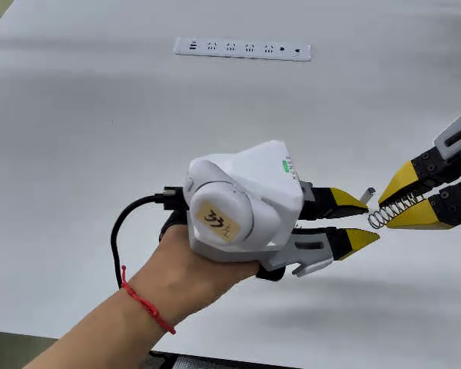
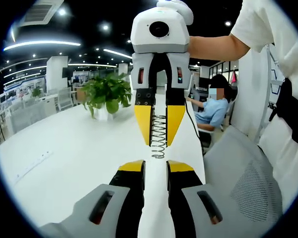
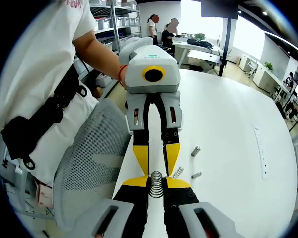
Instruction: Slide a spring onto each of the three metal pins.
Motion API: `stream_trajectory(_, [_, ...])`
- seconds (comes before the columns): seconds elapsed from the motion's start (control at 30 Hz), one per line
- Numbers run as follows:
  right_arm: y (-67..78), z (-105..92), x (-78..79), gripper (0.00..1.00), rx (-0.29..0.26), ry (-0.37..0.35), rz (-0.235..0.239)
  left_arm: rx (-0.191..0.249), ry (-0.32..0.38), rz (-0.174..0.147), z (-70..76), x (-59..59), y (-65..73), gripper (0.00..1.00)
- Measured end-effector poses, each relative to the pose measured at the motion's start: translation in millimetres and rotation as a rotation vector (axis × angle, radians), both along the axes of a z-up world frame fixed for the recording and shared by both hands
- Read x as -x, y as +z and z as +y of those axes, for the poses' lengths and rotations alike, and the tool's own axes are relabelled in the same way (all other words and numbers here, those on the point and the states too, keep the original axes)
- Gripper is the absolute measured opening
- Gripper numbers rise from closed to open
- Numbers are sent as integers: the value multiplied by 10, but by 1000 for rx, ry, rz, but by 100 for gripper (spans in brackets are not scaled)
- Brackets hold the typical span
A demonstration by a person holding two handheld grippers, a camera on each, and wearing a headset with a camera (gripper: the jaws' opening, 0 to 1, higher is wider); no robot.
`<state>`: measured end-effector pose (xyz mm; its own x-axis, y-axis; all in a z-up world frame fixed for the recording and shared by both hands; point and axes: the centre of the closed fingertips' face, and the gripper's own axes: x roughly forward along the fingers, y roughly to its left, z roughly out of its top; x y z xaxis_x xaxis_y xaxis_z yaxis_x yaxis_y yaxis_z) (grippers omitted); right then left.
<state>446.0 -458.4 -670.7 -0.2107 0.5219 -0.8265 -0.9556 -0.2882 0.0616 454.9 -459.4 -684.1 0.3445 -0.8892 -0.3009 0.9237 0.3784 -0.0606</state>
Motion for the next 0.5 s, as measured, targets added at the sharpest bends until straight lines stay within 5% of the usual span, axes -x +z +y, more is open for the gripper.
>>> stream_trajectory(0.5, [37,180,-241,7,-3,-44,-48,-27,103,13,532,-20,-123,24])
